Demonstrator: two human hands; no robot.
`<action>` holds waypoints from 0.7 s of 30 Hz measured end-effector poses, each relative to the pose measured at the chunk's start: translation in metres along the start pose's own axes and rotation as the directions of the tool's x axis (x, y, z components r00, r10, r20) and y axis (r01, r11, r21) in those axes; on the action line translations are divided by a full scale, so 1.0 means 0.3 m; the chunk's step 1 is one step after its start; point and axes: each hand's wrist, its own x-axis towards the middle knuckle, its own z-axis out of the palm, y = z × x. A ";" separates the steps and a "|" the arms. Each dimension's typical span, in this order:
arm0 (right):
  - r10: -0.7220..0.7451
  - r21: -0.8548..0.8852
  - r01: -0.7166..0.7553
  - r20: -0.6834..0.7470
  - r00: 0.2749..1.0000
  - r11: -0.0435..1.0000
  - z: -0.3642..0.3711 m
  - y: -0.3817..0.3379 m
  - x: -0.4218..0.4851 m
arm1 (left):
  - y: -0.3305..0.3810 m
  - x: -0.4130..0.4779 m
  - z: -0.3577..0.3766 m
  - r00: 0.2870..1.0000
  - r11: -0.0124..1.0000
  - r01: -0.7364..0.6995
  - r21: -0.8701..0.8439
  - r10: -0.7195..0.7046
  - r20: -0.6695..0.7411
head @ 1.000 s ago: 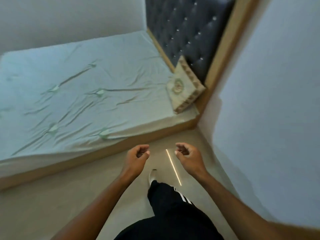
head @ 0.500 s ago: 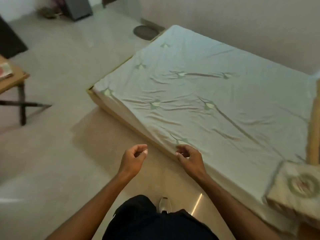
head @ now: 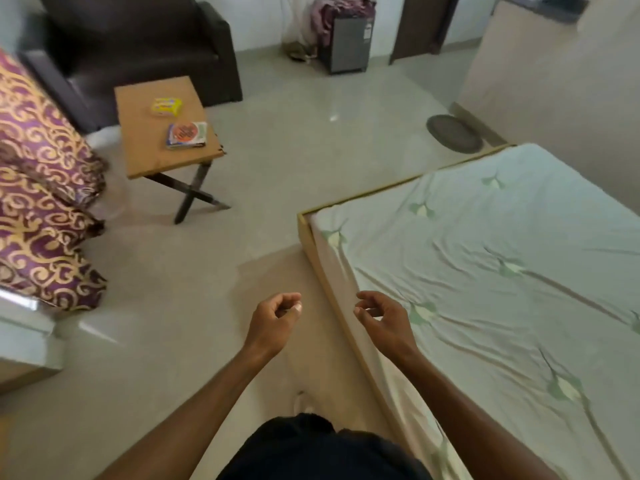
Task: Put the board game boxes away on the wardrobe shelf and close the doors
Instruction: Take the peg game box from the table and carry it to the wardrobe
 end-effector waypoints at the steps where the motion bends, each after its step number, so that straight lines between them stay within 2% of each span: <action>1: -0.018 -0.004 0.018 0.011 1.000 1.000 0.017 -0.029 0.065 | 0.021 0.056 -0.019 1.000 1.000 -0.007 -0.007 0.007 -0.020; 9: -0.094 -0.049 0.104 0.170 0.981 0.993 0.241 -0.265 0.672 | 0.134 0.567 -0.224 0.981 0.998 0.014 -0.066 -0.027 -0.192; 15: -0.118 -0.045 0.136 0.274 0.954 0.990 0.454 -0.436 1.177 | 0.195 1.012 -0.405 0.966 0.995 0.053 -0.087 -0.073 -0.248; 21: -0.148 -0.094 0.204 0.411 0.900 0.974 0.672 -0.679 1.684 | 0.311 1.446 -0.619 0.911 0.993 0.086 -0.085 -0.113 -0.397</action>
